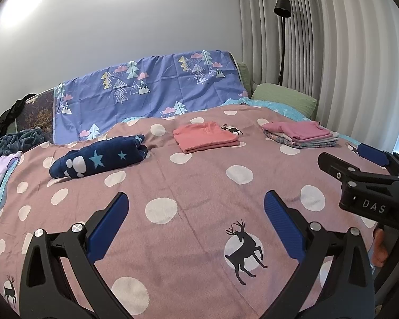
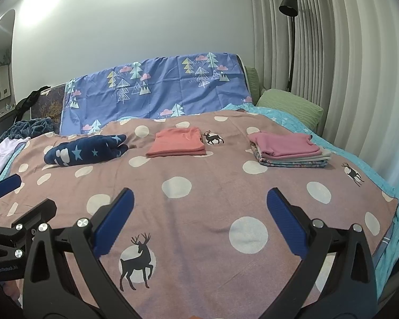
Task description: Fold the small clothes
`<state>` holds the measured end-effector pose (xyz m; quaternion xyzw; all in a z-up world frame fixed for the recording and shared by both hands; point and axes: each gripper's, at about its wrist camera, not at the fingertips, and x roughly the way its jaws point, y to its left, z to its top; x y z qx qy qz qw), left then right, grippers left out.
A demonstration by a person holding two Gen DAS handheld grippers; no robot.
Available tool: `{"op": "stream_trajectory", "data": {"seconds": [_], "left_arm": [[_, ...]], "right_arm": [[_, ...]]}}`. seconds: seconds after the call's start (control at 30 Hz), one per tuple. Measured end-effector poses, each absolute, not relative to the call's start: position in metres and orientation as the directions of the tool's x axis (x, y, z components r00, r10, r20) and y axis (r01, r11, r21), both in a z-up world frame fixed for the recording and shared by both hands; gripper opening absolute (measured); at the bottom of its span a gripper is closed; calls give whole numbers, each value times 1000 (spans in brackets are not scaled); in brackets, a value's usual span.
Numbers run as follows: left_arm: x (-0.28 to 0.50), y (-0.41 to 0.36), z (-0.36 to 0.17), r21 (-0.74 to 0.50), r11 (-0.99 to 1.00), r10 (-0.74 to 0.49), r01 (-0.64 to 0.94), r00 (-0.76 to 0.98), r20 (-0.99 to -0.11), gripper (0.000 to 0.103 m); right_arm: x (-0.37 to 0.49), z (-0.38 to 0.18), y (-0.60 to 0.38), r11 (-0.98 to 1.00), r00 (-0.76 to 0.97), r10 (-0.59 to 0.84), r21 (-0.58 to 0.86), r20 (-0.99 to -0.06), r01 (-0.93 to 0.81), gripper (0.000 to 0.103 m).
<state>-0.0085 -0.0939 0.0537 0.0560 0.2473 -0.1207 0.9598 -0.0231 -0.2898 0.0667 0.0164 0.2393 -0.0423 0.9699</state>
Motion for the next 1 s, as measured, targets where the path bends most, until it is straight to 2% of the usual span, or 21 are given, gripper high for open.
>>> {"op": "stream_trajectory", "data": {"seconds": [1.0], "left_arm": [[-8, -89, 45, 49, 965, -199, 258, 841, -503, 102]], "right_arm": [[-21, 63, -298, 996, 879, -82, 1, -470, 94, 101]]}}
